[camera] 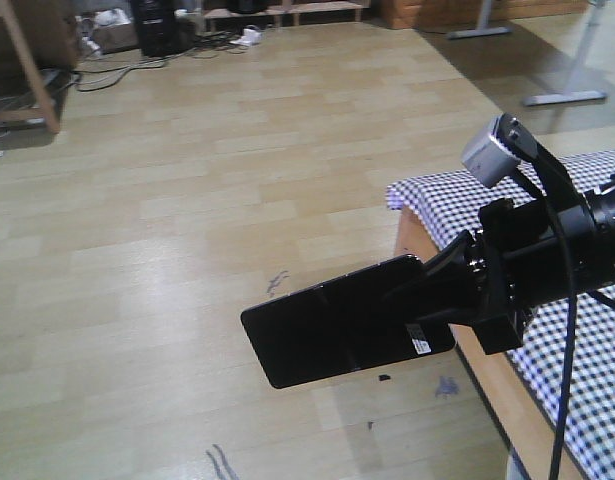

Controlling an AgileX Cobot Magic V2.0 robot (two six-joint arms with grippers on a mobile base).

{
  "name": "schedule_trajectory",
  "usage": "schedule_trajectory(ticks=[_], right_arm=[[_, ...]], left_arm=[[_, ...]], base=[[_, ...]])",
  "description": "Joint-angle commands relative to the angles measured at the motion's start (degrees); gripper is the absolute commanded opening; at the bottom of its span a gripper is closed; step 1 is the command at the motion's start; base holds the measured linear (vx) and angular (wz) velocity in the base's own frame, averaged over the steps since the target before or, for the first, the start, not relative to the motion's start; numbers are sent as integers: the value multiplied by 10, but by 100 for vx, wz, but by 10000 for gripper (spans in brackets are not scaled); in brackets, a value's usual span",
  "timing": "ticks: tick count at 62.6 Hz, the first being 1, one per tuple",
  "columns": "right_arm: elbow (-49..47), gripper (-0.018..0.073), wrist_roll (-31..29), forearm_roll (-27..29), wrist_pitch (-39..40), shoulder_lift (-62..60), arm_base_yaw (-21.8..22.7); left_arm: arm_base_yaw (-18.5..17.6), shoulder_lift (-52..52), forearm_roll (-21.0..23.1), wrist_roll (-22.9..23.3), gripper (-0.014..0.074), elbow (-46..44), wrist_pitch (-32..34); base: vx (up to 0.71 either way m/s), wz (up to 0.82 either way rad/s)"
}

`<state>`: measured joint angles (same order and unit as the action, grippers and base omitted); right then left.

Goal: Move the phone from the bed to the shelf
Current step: 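Drive away from the bed holding the phone in the right gripper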

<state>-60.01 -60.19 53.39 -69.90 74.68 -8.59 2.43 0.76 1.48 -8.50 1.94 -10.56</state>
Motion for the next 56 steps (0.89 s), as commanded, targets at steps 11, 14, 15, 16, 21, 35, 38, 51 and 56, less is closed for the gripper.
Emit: schedule_trajectory(ticks=[11,14,15,16,21,35,38,51,56], right_arm=[[-14,-2,-1,42,-39,-18,1],[-14,-2,-1,42,-39,-18,1],[-14,-2,-1,42,-39,-18,1],[-14,-2,-1,42,-39,-18,1],[-14,-2,-1,42,-39,-18,1],[-14,-2,-1,42,-39,-18,1],[-14,-2,-1,42,-39,-18,1],[-14,-2,-1,42,-39,-18,1],[-14,-2,-1,42,-39,-18,1]], left_arm=[[-2,8,5,3,1,-12,41],[-2,8,5,3,1,-12,41],[-2,8,5,3,1,-12,41],[-2,8,5,3,1,-12,41],[-2,8,5,3,1,-12,41],[-2,8,5,3,1,-12,41],[-2,8,5,3,1,-12,41],[-2,8,5,3,1,-12,41],[-2,8,5,3,1,-12,41]], base=[[-4,32],[0,24],[1,20],[2,19],[3,17],[7,13],[10,12],[13,12],[18,10]])
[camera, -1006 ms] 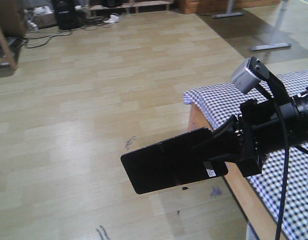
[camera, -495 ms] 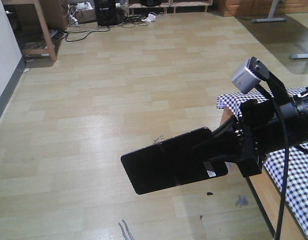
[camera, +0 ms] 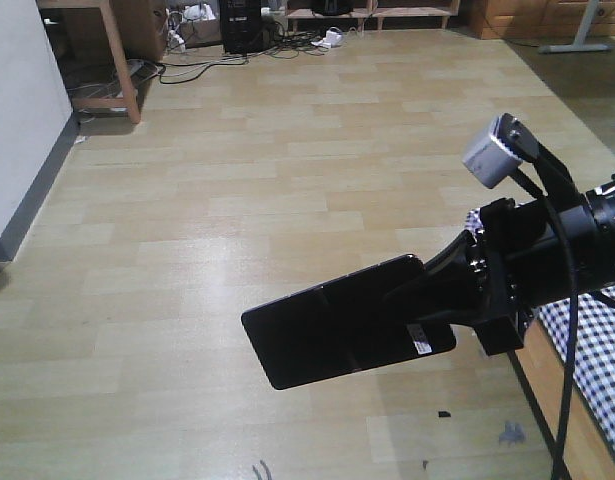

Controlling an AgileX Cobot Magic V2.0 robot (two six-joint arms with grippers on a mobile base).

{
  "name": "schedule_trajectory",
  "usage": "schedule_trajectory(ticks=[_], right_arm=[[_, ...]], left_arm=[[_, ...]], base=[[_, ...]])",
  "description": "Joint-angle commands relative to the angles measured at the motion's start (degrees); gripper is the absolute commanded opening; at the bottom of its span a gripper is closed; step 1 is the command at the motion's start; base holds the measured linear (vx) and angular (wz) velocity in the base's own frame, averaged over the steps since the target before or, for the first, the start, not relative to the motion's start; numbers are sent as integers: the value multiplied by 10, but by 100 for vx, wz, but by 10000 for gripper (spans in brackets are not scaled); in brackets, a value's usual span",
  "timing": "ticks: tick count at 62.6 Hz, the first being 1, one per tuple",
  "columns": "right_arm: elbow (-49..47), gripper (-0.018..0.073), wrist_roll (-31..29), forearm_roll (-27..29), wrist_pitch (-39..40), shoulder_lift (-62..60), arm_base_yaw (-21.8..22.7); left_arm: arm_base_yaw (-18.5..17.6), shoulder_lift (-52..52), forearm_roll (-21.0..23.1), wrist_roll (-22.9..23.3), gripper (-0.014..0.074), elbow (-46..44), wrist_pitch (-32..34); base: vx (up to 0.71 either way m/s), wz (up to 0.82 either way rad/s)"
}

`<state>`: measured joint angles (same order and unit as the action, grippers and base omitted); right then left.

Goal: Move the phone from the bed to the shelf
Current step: 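Drive away from the bed holding the phone in the right gripper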

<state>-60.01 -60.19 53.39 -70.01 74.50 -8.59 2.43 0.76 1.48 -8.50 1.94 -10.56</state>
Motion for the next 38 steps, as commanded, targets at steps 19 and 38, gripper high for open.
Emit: schedule_trajectory(ticks=[19,38], right_arm=[[-14,-2,-1,43,-37,-17,1],[-14,-2,-1,43,-37,-17,1]], left_arm=[[-2,8,5,3,1,-12,41],[-2,8,5,3,1,-12,41]], base=[[26,5],[36,2]])
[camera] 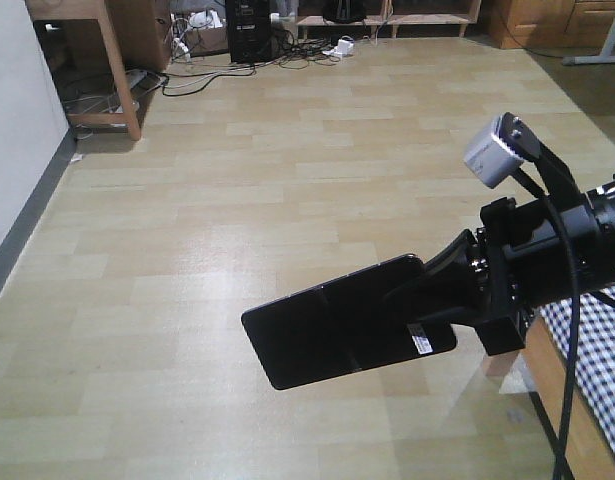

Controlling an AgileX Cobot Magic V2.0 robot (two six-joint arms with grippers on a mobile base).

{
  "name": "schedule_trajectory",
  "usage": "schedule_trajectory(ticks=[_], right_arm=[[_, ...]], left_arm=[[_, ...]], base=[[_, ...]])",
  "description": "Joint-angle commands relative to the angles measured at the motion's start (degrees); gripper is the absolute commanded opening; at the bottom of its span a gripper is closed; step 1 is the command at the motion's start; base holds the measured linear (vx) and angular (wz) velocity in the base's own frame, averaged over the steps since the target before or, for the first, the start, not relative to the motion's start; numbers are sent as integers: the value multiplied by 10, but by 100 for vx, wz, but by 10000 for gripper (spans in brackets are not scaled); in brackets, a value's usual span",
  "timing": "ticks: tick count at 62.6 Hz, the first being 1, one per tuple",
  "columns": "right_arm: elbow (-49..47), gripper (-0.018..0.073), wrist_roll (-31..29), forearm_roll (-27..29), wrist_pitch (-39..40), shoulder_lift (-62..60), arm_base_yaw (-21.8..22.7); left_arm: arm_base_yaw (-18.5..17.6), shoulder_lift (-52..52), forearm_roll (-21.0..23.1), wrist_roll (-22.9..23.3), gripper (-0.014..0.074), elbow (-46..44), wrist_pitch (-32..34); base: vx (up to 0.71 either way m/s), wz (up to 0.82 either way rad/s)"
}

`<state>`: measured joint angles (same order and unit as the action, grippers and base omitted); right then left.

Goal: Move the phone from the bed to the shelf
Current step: 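Drive away from the bed holding the phone in the right gripper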

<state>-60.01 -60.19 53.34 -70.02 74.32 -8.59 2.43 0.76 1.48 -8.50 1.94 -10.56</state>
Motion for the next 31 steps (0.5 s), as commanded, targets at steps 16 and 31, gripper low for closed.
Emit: schedule_trajectory(ticks=[16,31], right_arm=[[-14,-2,-1,43,-37,-15,1],[-14,-2,-1,43,-37,-15,1]], left_arm=[[-2,8,5,3,1,-12,41],[-2,8,5,3,1,-12,41]], base=[[40,-1],[41,-4]])
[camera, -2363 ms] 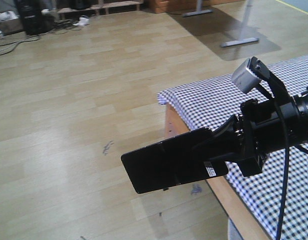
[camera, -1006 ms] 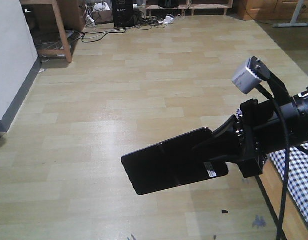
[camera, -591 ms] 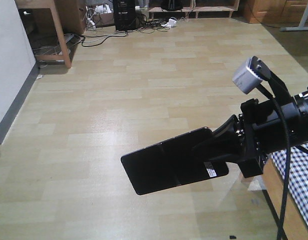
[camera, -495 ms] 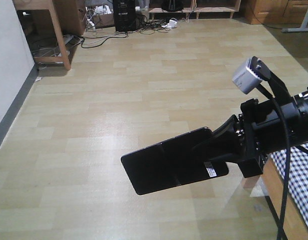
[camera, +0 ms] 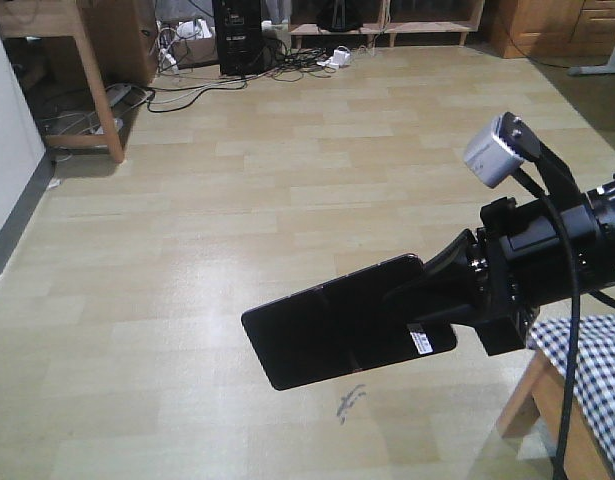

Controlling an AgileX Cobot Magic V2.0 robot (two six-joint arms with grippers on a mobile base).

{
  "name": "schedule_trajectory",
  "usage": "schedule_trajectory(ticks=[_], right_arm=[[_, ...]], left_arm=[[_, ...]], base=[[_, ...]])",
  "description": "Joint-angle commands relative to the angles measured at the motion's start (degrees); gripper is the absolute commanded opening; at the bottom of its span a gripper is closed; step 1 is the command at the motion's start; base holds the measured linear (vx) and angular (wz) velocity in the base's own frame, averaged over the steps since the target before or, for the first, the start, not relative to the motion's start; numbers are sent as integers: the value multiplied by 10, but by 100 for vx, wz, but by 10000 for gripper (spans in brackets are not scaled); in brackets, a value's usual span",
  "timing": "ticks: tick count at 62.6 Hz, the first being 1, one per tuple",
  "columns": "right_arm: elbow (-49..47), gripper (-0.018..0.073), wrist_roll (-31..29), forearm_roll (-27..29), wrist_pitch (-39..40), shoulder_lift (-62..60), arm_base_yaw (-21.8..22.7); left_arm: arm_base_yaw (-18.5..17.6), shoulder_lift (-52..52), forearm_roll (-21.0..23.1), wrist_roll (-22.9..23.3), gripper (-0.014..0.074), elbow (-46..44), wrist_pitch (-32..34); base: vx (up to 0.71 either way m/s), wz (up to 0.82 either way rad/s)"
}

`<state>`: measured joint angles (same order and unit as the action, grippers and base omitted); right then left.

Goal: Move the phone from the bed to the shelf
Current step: 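Drive away from the bed holding the phone in the right gripper, then drive toward the wooden shelf unit with the laptop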

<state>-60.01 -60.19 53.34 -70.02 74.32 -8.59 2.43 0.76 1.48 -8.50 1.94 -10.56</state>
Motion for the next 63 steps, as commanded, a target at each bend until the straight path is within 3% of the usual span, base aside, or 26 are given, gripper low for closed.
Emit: schedule_trajectory(ticks=[1,63], right_arm=[[-14,-2,-1,43,-37,-15,1],[-14,-2,-1,44,-37,-15,1]], left_arm=[[-2,8,5,3,1,-12,41],[-2,8,5,3,1,-12,41]], base=[[41,-3],[47,-9]])
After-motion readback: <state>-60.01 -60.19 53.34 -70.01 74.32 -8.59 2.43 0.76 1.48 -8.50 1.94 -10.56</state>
